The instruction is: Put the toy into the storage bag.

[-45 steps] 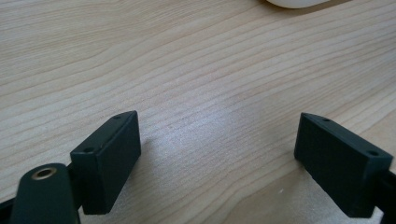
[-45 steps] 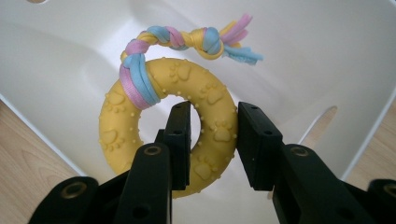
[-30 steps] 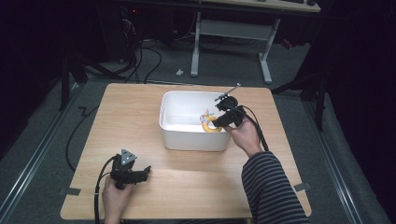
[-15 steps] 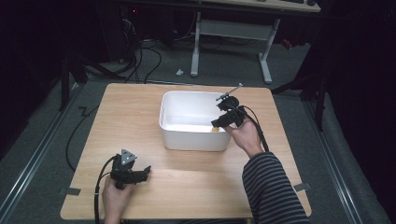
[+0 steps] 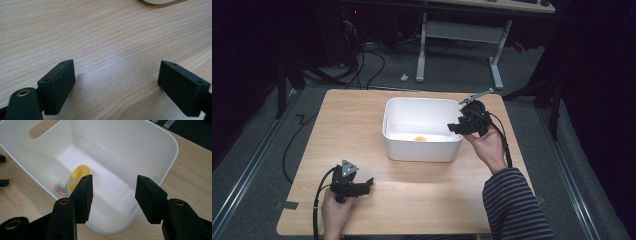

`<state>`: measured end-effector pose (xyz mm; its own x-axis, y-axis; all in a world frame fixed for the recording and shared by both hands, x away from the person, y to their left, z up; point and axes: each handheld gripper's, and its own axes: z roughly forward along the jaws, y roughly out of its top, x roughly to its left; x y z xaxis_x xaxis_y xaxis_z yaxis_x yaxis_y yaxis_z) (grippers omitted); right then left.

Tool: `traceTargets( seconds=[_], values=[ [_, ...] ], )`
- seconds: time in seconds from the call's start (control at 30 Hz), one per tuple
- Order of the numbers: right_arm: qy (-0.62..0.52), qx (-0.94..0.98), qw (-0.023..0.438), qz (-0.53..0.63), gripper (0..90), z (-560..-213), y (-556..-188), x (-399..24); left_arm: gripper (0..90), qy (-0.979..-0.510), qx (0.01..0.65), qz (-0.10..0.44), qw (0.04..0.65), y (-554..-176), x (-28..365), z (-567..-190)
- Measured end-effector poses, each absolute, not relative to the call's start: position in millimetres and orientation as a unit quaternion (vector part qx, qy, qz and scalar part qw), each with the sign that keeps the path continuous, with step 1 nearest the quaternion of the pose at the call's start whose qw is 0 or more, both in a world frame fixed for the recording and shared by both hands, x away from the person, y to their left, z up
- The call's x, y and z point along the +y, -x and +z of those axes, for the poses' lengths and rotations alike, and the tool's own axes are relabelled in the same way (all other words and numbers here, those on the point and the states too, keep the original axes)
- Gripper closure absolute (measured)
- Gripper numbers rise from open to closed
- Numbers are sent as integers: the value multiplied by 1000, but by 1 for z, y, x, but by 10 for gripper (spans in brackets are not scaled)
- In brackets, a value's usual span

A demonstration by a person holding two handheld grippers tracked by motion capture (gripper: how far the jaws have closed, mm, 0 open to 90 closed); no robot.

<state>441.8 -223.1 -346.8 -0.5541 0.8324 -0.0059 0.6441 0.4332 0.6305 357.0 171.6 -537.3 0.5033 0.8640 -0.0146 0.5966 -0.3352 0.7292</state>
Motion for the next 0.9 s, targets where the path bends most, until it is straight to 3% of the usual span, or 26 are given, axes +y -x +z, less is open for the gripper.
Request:
traceTargets(
  seconds=[0.9],
  values=[
    [-494,782,176,337,461,-344,-406,-299,147,-794,460,192,348,-357,172,-537]
  ],
)
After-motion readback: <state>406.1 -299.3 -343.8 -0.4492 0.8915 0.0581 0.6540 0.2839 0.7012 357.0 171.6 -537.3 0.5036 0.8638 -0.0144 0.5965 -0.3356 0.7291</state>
